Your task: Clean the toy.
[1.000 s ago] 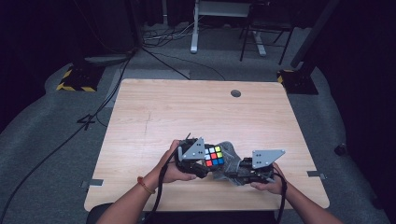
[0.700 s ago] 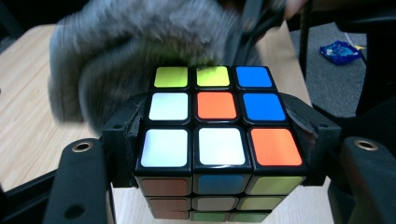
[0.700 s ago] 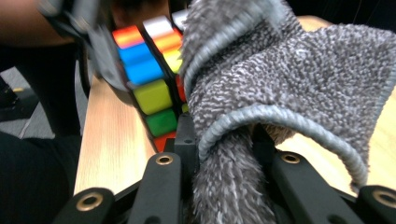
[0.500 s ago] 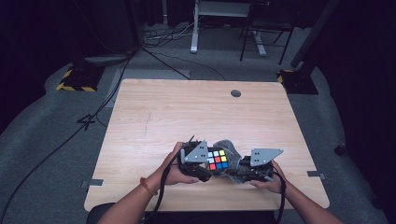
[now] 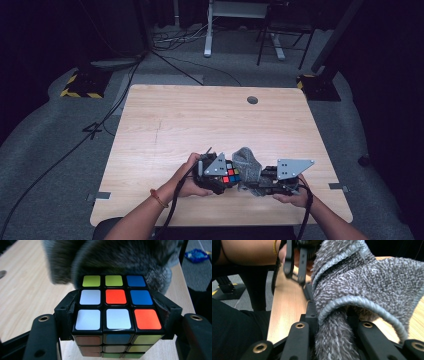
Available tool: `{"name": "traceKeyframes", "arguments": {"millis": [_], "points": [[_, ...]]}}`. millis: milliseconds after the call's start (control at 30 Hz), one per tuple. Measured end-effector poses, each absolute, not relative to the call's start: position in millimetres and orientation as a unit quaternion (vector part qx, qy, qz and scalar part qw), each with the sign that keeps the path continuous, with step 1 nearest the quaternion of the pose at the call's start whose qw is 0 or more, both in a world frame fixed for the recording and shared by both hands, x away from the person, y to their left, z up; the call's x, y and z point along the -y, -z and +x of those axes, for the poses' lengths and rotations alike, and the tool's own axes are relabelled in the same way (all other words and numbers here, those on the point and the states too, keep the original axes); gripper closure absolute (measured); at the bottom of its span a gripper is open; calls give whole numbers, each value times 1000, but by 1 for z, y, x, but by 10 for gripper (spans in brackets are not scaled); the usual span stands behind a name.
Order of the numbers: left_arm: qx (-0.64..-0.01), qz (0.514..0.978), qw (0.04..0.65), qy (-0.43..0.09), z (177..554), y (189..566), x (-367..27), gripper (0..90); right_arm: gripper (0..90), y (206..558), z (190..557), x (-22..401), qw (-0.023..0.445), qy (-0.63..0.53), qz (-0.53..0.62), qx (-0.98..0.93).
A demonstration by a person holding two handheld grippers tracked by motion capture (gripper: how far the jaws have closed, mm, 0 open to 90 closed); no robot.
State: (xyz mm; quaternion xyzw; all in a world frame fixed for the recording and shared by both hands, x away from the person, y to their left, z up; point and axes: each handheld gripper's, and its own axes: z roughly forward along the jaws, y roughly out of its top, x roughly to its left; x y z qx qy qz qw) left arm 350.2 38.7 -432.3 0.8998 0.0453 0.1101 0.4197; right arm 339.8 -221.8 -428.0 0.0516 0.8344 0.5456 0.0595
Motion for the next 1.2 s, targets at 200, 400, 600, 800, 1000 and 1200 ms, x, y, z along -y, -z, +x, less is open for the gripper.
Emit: {"name": "traceKeyframes", "arguments": {"millis": [200, 400, 600, 800, 1000, 1200], "points": [[-29, 911, 396, -109, 344, 441, -27, 334, 732, 425, 342, 218, 52, -558, 60, -826], [-24, 915, 388, -109, 341, 444, -23, 334, 731, 431, 342, 205, 60, -533, 65, -842], [-42, 908, 404, -106, 345, 440, -32, 334, 731, 435, 347, 209, 75, -516, 77, -850], [-48, 893, 434, -111, 345, 428, -42, 335, 731, 447, 357, 219, 72, -493, 110, -860], [-53, 886, 444, -121, 346, 424, -46, 335, 728, 449, 353, 215, 67, -483, 93, -868], [-81, 874, 456, -144, 357, 421, -61, 334, 715, 440, 358, 228, 94, -492, 114, -858]]}}
